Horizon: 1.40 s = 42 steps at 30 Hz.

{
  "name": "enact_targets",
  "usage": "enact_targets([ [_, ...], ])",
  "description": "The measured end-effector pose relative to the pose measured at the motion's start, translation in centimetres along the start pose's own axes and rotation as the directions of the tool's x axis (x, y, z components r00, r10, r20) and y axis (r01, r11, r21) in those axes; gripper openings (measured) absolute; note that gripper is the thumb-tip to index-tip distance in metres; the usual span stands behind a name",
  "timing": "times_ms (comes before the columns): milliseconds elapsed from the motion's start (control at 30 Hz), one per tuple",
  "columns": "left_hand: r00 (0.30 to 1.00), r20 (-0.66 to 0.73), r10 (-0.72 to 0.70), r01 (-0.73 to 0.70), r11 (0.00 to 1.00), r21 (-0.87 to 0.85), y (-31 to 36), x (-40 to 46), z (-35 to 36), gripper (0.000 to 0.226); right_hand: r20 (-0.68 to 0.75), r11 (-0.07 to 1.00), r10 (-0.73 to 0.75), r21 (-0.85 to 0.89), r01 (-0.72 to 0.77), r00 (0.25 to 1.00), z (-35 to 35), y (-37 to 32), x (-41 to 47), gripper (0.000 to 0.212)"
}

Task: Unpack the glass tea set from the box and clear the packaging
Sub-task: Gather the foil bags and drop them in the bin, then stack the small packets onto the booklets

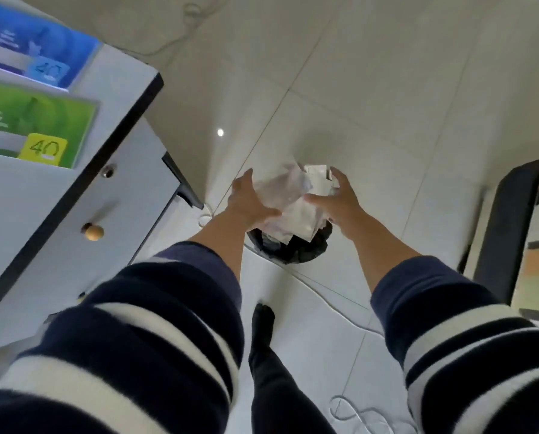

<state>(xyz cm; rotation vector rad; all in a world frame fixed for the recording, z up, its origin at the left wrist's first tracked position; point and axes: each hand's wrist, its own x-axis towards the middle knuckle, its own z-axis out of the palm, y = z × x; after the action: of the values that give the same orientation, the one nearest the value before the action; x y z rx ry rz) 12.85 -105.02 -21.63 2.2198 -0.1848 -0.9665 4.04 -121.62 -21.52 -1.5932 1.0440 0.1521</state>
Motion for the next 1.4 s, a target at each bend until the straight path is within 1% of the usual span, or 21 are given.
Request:
enact_targets([
  [67,0.999,0.043,-0.032,0.023,0.979,0.201,-1.1,1.6,1.4,0.115,0.040,0.985,0.090,-0.154,-0.083,0.995,-0.1,2.0,1.7,0.097],
  [133,0.995,0.093,-0.038,0.008,0.952,0.306,-2.0,2.6,2.5,0.113,0.060,0.956,0.146,-0.264,-0.125,0.988,-0.1,3.8,2.8,0.095],
  [233,0.992,0.126,-0.030,-0.019,0.929,0.371,-2.5,3.0,3.3,0.105,0.094,0.926,0.161,-0.360,-0.117,0.983,0.6,4.9,3.8,0.088],
  [367,0.992,0.123,-0.027,-0.024,0.919,0.394,-2.0,2.6,3.0,0.101,0.120,0.871,0.142,-0.486,-0.067,0.983,1.4,3.5,3.9,0.084],
  [500,0.997,0.082,-0.005,-0.027,0.923,0.384,-0.5,1.7,0.7,0.098,0.137,0.832,0.067,-0.555,0.020,0.988,1.8,-0.3,2.8,0.079],
  [600,0.999,-0.008,0.050,-0.044,0.926,0.376,1.4,0.3,-2.5,0.090,0.155,0.789,-0.042,-0.601,0.128,0.987,2.2,-4.6,1.8,0.074],
  [733,0.975,-0.186,0.118,-0.056,0.949,0.311,3.8,-3.0,-8.8,0.078,0.202,0.740,-0.194,-0.612,0.278,0.960,4.5,-12.2,-0.9,0.069],
  [867,0.909,-0.389,0.149,-0.044,0.963,0.267,4.6,-7.0,-16.6,0.072,0.299,0.672,-0.342,-0.585,0.454,0.891,8.9,-19.4,-5.0,0.067],
  [1000,0.817,-0.573,0.065,0.037,0.985,0.166,2.5,-11.1,-23.8,0.071,0.411,0.573,-0.417,-0.573,0.586,0.810,15.0,-24.4,-9.1,0.065],
  [1133,0.732,-0.681,-0.021,0.116,0.989,0.095,-1.9,-14.6,-29.9,0.064,0.517,0.487,-0.468,-0.526,0.697,0.717,21.6,-27.4,-12.7,0.059],
  [1200,0.699,-0.710,-0.086,0.165,0.985,0.044,-4.4,-15.4,-32.4,0.059,0.573,0.445,-0.462,-0.511,0.736,0.677,24.7,-28.2,-14.0,0.058],
  [1267,0.679,-0.719,-0.148,0.210,0.978,-0.003,-7.1,-15.7,-34.2,0.055,0.616,0.430,-0.427,-0.505,0.748,0.661,27.8,-28.5,-14.5,0.057],
  [1333,0.676,-0.710,-0.197,0.247,0.968,-0.033,-9.8,-15.4,-35.3,0.049,0.643,0.393,-0.405,-0.520,0.758,0.651,30.8,-28.4,-14.4,0.053],
  [1400,0.689,-0.686,-0.234,0.275,0.960,-0.051,-12.2,-14.8,-36.2,0.044,0.641,0.341,-0.395,-0.562,0.753,0.658,33.3,-28.1,-13.6,0.049],
])
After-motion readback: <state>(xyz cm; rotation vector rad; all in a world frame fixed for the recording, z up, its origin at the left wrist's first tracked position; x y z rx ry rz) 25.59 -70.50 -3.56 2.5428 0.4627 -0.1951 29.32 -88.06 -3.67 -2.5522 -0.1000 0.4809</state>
